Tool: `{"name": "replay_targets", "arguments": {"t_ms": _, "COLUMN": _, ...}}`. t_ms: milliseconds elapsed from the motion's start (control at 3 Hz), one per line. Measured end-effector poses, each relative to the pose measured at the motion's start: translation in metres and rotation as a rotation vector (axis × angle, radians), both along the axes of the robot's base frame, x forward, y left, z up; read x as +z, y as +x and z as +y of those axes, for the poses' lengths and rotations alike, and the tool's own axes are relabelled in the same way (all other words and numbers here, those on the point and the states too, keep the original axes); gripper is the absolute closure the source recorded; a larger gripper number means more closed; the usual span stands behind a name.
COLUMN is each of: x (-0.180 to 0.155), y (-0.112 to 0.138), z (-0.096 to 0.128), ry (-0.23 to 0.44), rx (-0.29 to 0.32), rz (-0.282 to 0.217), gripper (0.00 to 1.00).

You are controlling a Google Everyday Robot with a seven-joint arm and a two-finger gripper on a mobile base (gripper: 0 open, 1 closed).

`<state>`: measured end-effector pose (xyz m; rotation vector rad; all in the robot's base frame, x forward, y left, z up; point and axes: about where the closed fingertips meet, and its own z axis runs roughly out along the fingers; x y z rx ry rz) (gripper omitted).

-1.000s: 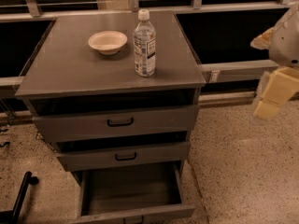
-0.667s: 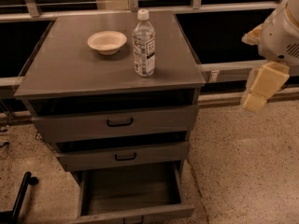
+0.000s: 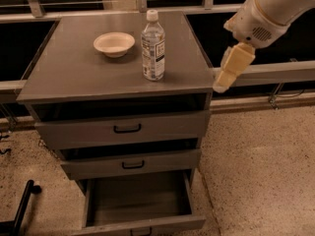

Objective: Place blue plastic bottle into bottom drawer

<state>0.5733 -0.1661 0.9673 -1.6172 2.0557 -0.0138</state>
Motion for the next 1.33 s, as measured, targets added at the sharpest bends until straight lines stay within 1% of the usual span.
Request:
{"name": "replay_targets", "arguments": {"t_ms": 333, "x": -0.001, "y": 0.055, "z": 0.028, "ry": 0.096, "rx": -0.012, "rz": -0.020, "gripper": 0.00}}
{"name": "replay_targets", "arguments": {"t_ms": 667, "x": -0.001, "y": 0.056, "z": 0.032, "ry": 0.103, "rx": -0.011, "rz": -0.023, "gripper": 0.00}}
{"name": "replay_targets", "arguments": {"t_ms": 1000, "x": -0.003, "y": 0.058, "z": 0.046, "ry": 0.121, "rx": -0.008, "rz": -0.032, "gripper": 0.00}}
{"name": "replay_targets", "arguments": {"t_ms": 1333, "x": -0.006, "y": 0.069, "z": 0.077, "ry": 0.151, "rx": -0.025, "rz": -0.049, "gripper": 0.00}}
